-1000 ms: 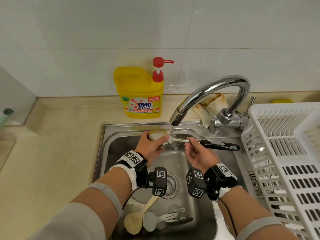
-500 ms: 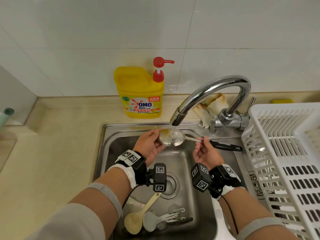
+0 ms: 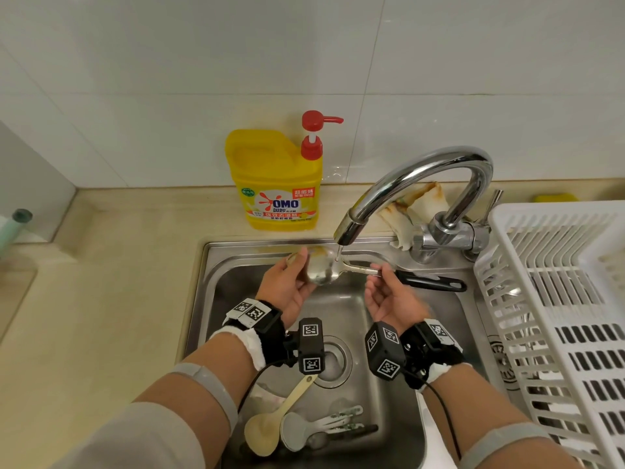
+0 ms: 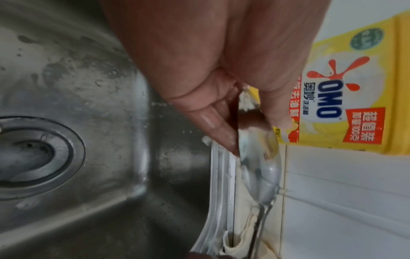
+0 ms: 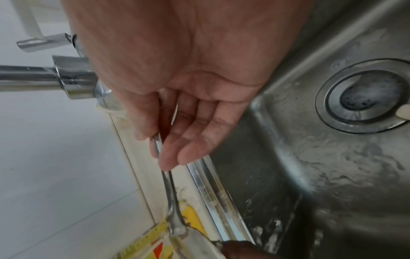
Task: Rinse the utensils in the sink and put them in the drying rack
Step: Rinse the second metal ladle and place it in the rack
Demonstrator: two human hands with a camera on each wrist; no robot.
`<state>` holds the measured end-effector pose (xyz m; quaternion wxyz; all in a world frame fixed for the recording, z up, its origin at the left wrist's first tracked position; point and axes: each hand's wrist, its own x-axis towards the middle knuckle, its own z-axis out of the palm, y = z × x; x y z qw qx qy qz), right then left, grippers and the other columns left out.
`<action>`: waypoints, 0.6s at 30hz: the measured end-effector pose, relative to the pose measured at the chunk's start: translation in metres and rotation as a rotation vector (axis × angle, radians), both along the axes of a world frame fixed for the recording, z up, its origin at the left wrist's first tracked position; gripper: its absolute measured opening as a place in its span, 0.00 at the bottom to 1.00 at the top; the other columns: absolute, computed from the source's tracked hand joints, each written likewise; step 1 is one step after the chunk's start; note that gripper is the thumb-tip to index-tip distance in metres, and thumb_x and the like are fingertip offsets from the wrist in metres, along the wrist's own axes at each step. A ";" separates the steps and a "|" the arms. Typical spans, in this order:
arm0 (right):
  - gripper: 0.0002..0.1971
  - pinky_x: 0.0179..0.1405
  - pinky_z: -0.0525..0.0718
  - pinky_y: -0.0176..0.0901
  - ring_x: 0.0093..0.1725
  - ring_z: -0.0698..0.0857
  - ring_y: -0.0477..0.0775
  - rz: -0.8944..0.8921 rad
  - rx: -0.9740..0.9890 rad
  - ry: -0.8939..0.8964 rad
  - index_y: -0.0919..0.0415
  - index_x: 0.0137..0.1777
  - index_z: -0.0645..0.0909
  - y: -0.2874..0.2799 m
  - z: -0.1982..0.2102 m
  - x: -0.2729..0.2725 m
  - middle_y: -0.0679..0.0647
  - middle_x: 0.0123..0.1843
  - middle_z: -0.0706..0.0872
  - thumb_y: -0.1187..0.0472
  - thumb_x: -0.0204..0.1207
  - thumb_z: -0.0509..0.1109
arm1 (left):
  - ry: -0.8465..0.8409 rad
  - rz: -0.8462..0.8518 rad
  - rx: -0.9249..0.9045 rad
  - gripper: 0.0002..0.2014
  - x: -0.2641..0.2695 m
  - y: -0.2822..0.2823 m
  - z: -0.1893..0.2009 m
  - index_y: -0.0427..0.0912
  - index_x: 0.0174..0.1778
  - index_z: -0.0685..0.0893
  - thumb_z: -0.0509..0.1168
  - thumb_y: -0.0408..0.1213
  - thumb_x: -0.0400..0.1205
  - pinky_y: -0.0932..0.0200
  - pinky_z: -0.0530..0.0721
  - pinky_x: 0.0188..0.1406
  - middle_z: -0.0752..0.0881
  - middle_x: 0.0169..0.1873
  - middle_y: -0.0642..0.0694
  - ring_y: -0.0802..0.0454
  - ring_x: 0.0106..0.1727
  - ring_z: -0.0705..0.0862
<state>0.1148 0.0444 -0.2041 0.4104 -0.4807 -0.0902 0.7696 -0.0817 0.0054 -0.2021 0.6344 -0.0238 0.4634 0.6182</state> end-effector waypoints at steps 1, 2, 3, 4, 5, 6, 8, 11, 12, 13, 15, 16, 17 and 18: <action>0.11 0.33 0.90 0.38 0.34 0.87 0.48 -0.001 -0.002 0.010 0.63 0.50 0.87 0.000 0.000 -0.003 0.55 0.35 0.88 0.55 0.82 0.70 | -0.041 0.012 0.005 0.23 0.000 -0.002 0.002 0.33 0.71 0.78 0.71 0.38 0.82 0.55 0.91 0.45 0.89 0.60 0.33 0.43 0.57 0.91; 0.11 0.33 0.90 0.38 0.33 0.88 0.48 0.000 -0.004 0.018 0.63 0.49 0.88 -0.001 0.000 -0.007 0.55 0.35 0.88 0.55 0.82 0.70 | -0.073 0.020 0.009 0.23 0.000 -0.003 0.003 0.33 0.71 0.77 0.71 0.38 0.81 0.55 0.91 0.44 0.89 0.61 0.33 0.43 0.57 0.91; 0.11 0.32 0.90 0.38 0.32 0.88 0.48 0.006 -0.007 0.030 0.63 0.49 0.88 -0.002 0.000 -0.009 0.55 0.34 0.88 0.55 0.82 0.70 | -0.097 0.022 0.014 0.24 0.000 -0.005 0.005 0.33 0.71 0.77 0.72 0.37 0.81 0.56 0.91 0.43 0.89 0.61 0.33 0.43 0.56 0.91; 0.11 0.32 0.90 0.38 0.32 0.88 0.48 0.013 -0.010 0.041 0.63 0.49 0.88 -0.002 -0.001 -0.011 0.56 0.34 0.88 0.56 0.82 0.70 | -0.113 0.016 0.016 0.24 0.000 -0.007 0.006 0.33 0.71 0.78 0.72 0.37 0.80 0.56 0.91 0.43 0.89 0.61 0.33 0.44 0.56 0.91; 0.11 0.32 0.90 0.38 0.32 0.89 0.48 0.020 -0.014 0.049 0.64 0.49 0.88 -0.002 -0.001 -0.014 0.56 0.35 0.88 0.56 0.81 0.70 | -0.125 0.004 0.021 0.23 0.000 -0.008 0.007 0.33 0.69 0.80 0.73 0.36 0.80 0.55 0.91 0.45 0.89 0.61 0.34 0.44 0.55 0.92; 0.10 0.32 0.90 0.38 0.33 0.89 0.48 0.028 -0.019 0.054 0.65 0.50 0.88 -0.003 -0.001 -0.016 0.56 0.35 0.89 0.57 0.81 0.71 | -0.136 -0.012 0.030 0.22 0.001 -0.010 0.008 0.34 0.67 0.82 0.73 0.36 0.78 0.53 0.92 0.47 0.89 0.60 0.35 0.44 0.55 0.92; 0.10 0.33 0.90 0.38 0.34 0.90 0.48 0.040 -0.028 0.070 0.66 0.51 0.88 -0.005 -0.002 -0.020 0.57 0.37 0.90 0.59 0.80 0.72 | -0.157 -0.035 0.046 0.21 0.003 -0.012 0.009 0.35 0.62 0.84 0.75 0.35 0.74 0.50 0.91 0.54 0.89 0.60 0.36 0.43 0.56 0.91; 0.10 0.34 0.91 0.38 0.33 0.91 0.49 0.053 -0.036 0.089 0.68 0.43 0.90 -0.007 0.001 -0.026 0.58 0.36 0.90 0.62 0.80 0.72 | -0.153 -0.072 0.057 0.26 0.004 -0.014 0.010 0.34 0.70 0.81 0.74 0.37 0.75 0.49 0.89 0.59 0.86 0.66 0.36 0.42 0.62 0.89; 0.11 0.34 0.91 0.38 0.33 0.91 0.48 0.060 -0.033 0.092 0.68 0.40 0.91 -0.007 0.002 -0.028 0.58 0.36 0.91 0.62 0.80 0.72 | -0.144 -0.093 0.062 0.27 0.005 -0.014 0.010 0.34 0.72 0.79 0.73 0.37 0.77 0.49 0.88 0.61 0.85 0.68 0.36 0.43 0.64 0.88; 0.12 0.35 0.91 0.38 0.33 0.91 0.48 0.068 -0.029 0.098 0.68 0.38 0.91 -0.007 0.004 -0.032 0.59 0.36 0.91 0.63 0.80 0.72 | -0.133 -0.119 0.071 0.27 0.006 -0.015 0.010 0.35 0.74 0.78 0.71 0.38 0.80 0.50 0.86 0.65 0.85 0.68 0.37 0.44 0.66 0.87; 0.08 0.38 0.92 0.38 0.34 0.91 0.49 0.085 -0.024 0.107 0.69 0.43 0.90 -0.007 0.007 -0.039 0.60 0.37 0.91 0.63 0.75 0.75 | -0.121 -0.169 0.091 0.21 0.008 -0.016 0.011 0.40 0.75 0.79 0.66 0.40 0.85 0.50 0.80 0.71 0.86 0.68 0.38 0.46 0.70 0.85; 0.09 0.39 0.92 0.39 0.35 0.91 0.49 0.097 -0.017 0.106 0.70 0.46 0.89 -0.007 0.007 -0.042 0.60 0.38 0.91 0.62 0.72 0.76 | -0.118 -0.178 0.094 0.20 0.008 -0.016 0.012 0.41 0.74 0.80 0.65 0.40 0.86 0.51 0.79 0.73 0.86 0.68 0.39 0.46 0.70 0.84; 0.12 0.38 0.92 0.39 0.35 0.91 0.50 0.110 -0.018 0.101 0.70 0.49 0.88 -0.006 0.007 -0.045 0.60 0.38 0.91 0.62 0.71 0.77 | -0.110 -0.177 0.094 0.18 0.008 -0.016 0.012 0.42 0.73 0.81 0.64 0.40 0.87 0.52 0.79 0.72 0.86 0.67 0.39 0.47 0.70 0.85; 0.13 0.38 0.91 0.39 0.35 0.91 0.50 0.122 -0.025 0.094 0.70 0.51 0.87 -0.005 0.006 -0.046 0.60 0.39 0.91 0.61 0.71 0.77 | -0.102 -0.170 0.099 0.18 0.007 -0.016 0.012 0.42 0.72 0.81 0.63 0.40 0.87 0.52 0.80 0.71 0.87 0.67 0.39 0.47 0.69 0.85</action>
